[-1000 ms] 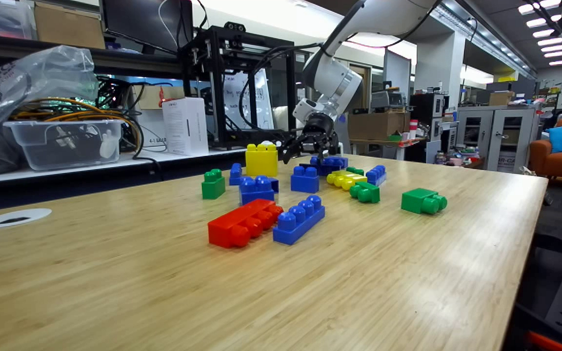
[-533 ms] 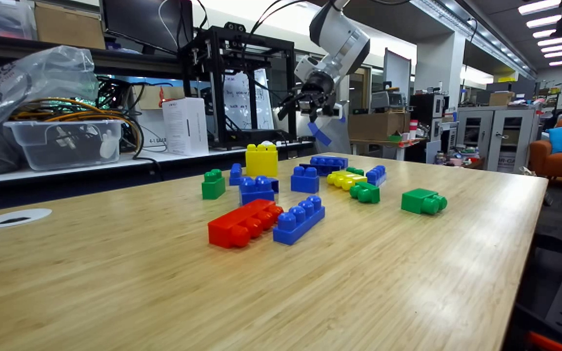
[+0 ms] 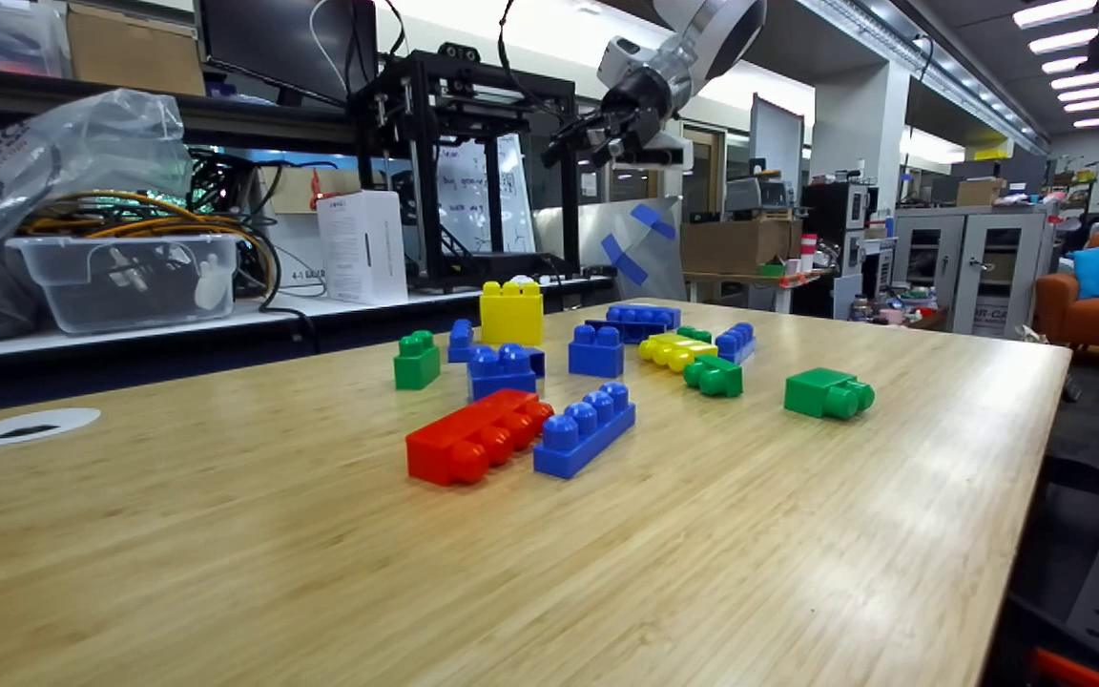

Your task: Put one of the small blue blocks upright

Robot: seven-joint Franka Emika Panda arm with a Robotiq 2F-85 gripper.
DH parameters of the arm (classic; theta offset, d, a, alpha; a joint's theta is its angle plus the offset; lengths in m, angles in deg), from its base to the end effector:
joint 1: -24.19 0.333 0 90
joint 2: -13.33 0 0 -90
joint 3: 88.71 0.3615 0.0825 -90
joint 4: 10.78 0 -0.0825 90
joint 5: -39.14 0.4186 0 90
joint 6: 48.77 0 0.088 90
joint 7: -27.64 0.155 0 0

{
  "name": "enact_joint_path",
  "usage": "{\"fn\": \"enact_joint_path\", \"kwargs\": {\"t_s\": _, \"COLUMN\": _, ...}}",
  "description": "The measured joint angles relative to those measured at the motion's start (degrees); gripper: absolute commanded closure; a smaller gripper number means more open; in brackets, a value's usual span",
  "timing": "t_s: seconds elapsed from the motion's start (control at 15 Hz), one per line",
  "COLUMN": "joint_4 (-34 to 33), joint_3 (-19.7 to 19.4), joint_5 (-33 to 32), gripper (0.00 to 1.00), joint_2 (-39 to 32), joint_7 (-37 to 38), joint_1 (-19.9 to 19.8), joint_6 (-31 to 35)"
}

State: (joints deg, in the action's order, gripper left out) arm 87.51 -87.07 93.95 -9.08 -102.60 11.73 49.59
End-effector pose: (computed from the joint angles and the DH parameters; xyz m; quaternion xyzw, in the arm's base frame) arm 0.6786 -0.0146 0.3687 -0.5708 -0.6723 -0.3562 0.3087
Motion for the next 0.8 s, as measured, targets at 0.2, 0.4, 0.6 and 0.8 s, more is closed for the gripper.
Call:
{"fn": "enact_joint_path", "kwargs": {"t_s": 0.2, "joint_4": 6.42, "joint_3": -0.47, "joint_5": 3.04, "gripper": 0.00, "joint_2": 5.52, "joint_7": 2.92, "joint_1": 1.93, "joint_6": 7.06}}
{"fn": "enact_joint_path", "kwargs": {"t_s": 0.4, "joint_4": 11.25, "joint_3": -0.93, "joint_5": 3.10, "gripper": 0.00, "joint_2": 10.00, "joint_7": 7.92, "joint_1": 4.51, "joint_6": 14.49}}
{"fn": "enact_joint_path", "kwargs": {"t_s": 0.6, "joint_4": 14.69, "joint_3": -1.10, "joint_5": 1.50, "gripper": 0.00, "joint_2": 13.01, "joint_7": 15.08, "joint_1": 7.03, "joint_6": 22.48}}
{"fn": "enact_joint_path", "kwargs": {"t_s": 0.8, "joint_4": 17.01, "joint_3": -1.10, "joint_5": -3.69, "gripper": 0.00, "joint_2": 14.60, "joint_7": 24.25, "joint_1": 9.12, "joint_6": 29.48}}
